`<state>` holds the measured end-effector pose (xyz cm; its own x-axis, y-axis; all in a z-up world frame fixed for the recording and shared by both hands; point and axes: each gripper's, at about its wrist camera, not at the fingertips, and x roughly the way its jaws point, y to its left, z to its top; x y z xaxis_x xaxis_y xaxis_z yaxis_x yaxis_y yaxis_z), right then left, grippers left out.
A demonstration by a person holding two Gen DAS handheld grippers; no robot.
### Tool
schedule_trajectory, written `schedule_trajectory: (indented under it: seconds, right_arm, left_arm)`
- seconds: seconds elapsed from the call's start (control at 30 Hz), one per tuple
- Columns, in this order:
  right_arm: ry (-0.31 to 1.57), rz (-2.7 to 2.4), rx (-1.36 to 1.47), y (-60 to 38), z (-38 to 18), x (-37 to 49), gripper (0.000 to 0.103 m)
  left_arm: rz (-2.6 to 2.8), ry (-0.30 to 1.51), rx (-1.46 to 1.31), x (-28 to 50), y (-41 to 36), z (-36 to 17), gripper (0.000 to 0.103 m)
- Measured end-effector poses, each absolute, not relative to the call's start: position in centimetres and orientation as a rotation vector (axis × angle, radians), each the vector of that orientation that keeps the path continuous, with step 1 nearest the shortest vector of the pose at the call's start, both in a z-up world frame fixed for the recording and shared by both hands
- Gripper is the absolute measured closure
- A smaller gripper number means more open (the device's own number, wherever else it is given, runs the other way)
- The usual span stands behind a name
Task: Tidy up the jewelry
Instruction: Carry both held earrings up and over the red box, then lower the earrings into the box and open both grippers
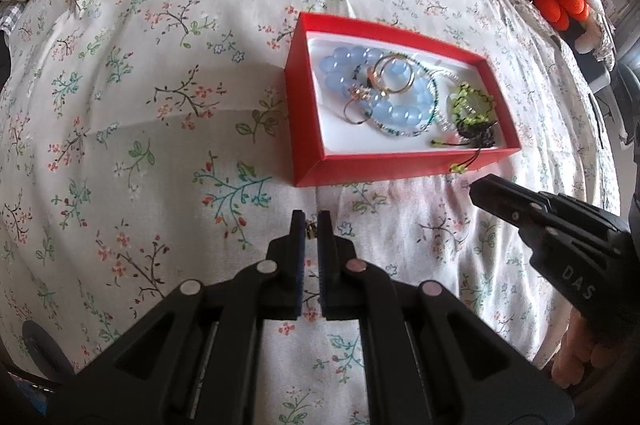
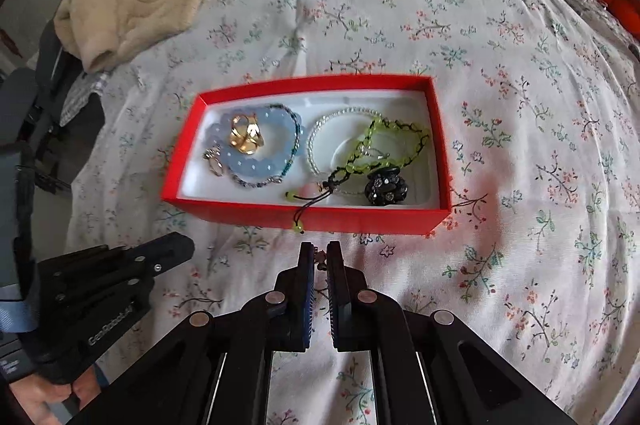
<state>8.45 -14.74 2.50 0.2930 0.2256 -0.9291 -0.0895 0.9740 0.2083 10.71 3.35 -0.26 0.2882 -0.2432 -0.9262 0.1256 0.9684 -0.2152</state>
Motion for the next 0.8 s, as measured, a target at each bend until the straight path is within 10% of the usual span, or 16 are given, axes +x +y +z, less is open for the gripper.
schedule_trajectory:
  seconds: [0.8]
  right_arm:
    - [1.174, 0.189, 0.271, -17.3, 3.2, 12.3, 0.096]
  left_arm:
    - [-0.322, 1.070, -0.109, 13.5, -0.7, 2.0, 0.096]
